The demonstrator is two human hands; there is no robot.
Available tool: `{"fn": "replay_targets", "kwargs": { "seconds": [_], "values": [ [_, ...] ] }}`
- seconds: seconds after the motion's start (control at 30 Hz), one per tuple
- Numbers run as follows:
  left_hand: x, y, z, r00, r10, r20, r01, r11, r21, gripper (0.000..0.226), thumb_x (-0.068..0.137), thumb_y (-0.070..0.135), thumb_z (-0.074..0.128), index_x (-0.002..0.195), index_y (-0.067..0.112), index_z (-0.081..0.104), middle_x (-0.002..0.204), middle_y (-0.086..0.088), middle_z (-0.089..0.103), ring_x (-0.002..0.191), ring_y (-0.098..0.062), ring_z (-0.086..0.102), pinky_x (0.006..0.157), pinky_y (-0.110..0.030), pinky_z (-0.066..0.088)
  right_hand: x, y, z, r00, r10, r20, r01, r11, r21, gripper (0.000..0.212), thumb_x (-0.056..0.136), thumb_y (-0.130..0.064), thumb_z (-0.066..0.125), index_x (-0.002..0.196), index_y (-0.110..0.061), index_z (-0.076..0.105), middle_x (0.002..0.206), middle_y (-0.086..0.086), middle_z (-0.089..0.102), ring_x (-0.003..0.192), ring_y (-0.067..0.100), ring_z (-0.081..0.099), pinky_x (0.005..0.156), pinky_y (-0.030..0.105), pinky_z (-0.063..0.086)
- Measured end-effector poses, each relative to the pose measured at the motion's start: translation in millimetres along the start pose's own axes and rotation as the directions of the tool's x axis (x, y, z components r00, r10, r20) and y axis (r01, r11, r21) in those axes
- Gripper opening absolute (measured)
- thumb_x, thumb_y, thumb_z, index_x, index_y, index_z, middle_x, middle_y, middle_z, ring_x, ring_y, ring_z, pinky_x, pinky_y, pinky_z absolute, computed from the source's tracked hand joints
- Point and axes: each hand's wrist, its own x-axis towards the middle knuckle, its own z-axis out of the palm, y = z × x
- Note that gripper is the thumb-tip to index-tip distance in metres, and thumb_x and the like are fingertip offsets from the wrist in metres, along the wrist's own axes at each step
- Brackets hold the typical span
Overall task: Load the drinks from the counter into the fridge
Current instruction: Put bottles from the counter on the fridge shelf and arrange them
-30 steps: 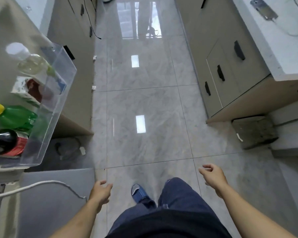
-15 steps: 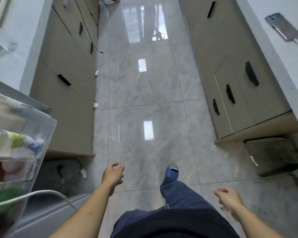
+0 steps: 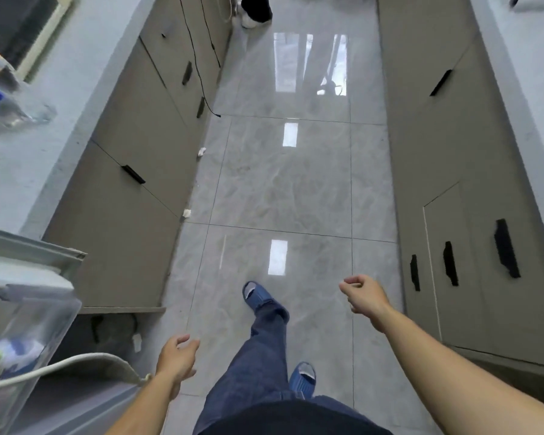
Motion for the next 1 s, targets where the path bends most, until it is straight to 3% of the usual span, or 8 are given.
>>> {"fn": "replay_targets", "kwargs": {
  "seconds": [0.1, 0.23, 0.47, 0.67, 0.87, 1.0],
  "values": [
    [28, 24, -1, 0.997, -0.073, -0.036, 0.071, 0.996, -0.062, 0.033, 0.096, 0.018, 0.059, 0.127, 0.01, 0.054, 0.112, -0.018, 0.062, 0.093, -0.032, 0.06, 0.079, -0.042, 0.054, 34, -44, 8, 0.999, -0.032, 0.016, 0.033, 0.998, -0.049, 0.019, 0.091, -0.027, 0.067, 0.104, -0.014, 0.063, 0.088, 0.0, 0.063, 0.071, 0.017, 0.06, 0.063, 0.03, 0.051],
    [59, 77, -7, 0.987, -0.156, -0.026, 0.152, 0.981, -0.123, 0.034, 0.095, 0.019, 0.06, 0.127, 0.01, 0.054, 0.109, -0.017, 0.063, 0.092, -0.032, 0.061, 0.072, -0.038, 0.054, 66, -89, 11, 1.0, 0.009, 0.016, -0.008, 0.996, -0.094, 0.017, 0.091, -0.025, 0.067, 0.1, -0.012, 0.064, 0.082, 0.004, 0.062, 0.066, 0.02, 0.055, 0.062, 0.032, 0.049],
    [102, 208, -30, 0.998, -0.043, -0.033, 0.031, 0.953, -0.3, 0.029, 0.092, 0.02, 0.06, 0.12, 0.017, 0.055, 0.114, -0.018, 0.064, 0.083, -0.024, 0.057, 0.058, -0.028, 0.051, 119, -177, 31, 0.997, -0.001, 0.077, 0.022, 0.961, -0.276, 0.015, 0.093, -0.026, 0.064, 0.097, -0.011, 0.065, 0.071, 0.007, 0.059, 0.063, 0.02, 0.051, 0.056, 0.03, 0.045],
    [112, 275, -48, 0.995, -0.022, -0.102, -0.032, 0.866, -0.499, 0.025, 0.091, 0.027, 0.061, 0.115, 0.024, 0.056, 0.107, -0.011, 0.063, 0.08, -0.019, 0.058, 0.056, -0.026, 0.051, 179, -257, 62, 0.986, -0.031, 0.162, 0.095, 0.908, -0.407, 0.013, 0.088, -0.02, 0.069, 0.087, -0.008, 0.065, 0.061, 0.005, 0.055, 0.058, 0.022, 0.047, 0.05, 0.026, 0.04],
    [110, 297, -66, 0.954, -0.181, -0.24, -0.014, 0.771, -0.637, 0.023, 0.095, 0.025, 0.06, 0.117, 0.023, 0.057, 0.115, -0.006, 0.061, 0.091, -0.02, 0.062, 0.06, -0.026, 0.051, 247, -351, 119, 0.949, -0.072, 0.306, 0.231, 0.82, -0.523, 0.014, 0.084, -0.02, 0.073, 0.086, -0.009, 0.064, 0.054, 0.004, 0.056, 0.05, 0.022, 0.047, 0.046, 0.025, 0.041],
    [103, 312, -76, 0.898, -0.293, -0.329, -0.01, 0.734, -0.679, 0.02, 0.098, 0.024, 0.058, 0.117, 0.022, 0.056, 0.116, -0.004, 0.062, 0.093, -0.017, 0.063, 0.061, -0.026, 0.053, 268, -433, 170, 0.856, -0.159, 0.491, 0.431, 0.743, -0.512, 0.014, 0.085, -0.022, 0.071, 0.089, -0.01, 0.066, 0.056, -0.002, 0.059, 0.054, 0.019, 0.052, 0.056, 0.03, 0.044]
  ]
}}
